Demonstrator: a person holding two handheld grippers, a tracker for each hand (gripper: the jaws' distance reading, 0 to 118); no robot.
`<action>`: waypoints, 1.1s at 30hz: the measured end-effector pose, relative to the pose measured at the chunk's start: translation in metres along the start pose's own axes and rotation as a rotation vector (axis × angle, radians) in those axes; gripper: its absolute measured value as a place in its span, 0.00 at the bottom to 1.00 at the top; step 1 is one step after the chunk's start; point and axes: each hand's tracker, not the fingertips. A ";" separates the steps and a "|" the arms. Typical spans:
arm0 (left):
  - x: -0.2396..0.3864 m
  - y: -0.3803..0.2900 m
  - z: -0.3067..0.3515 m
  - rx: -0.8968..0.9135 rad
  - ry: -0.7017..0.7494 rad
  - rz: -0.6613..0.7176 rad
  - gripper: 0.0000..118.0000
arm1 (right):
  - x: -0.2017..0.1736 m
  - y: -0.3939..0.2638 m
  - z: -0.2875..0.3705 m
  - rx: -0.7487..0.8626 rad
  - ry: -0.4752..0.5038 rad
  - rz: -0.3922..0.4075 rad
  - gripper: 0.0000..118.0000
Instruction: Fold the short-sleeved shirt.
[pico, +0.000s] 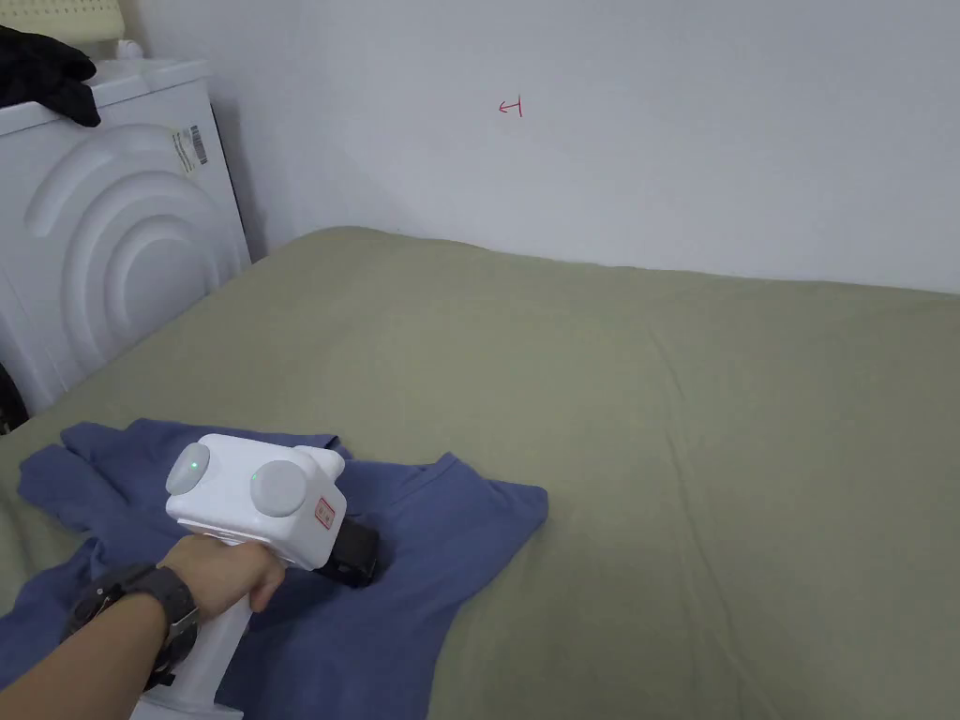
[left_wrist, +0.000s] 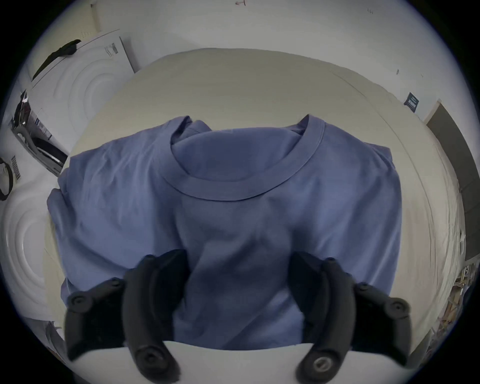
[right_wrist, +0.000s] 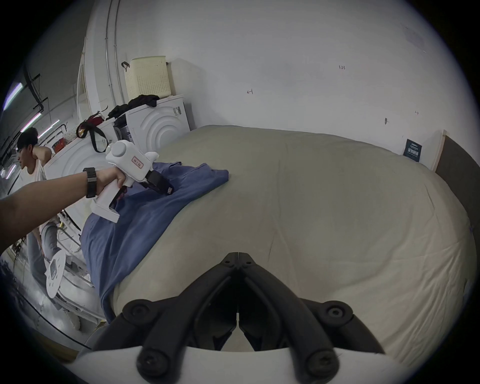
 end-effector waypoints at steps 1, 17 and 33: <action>0.000 0.001 0.004 -0.012 -0.014 0.006 0.24 | -0.001 -0.002 0.002 0.000 0.000 -0.001 0.01; 0.022 0.028 0.043 0.235 -0.057 -0.030 0.00 | 0.015 -0.005 0.037 0.042 -0.049 -0.060 0.01; 0.301 0.151 0.076 0.390 -0.363 -0.340 0.00 | 0.088 -0.015 0.103 0.098 -0.248 -0.188 0.01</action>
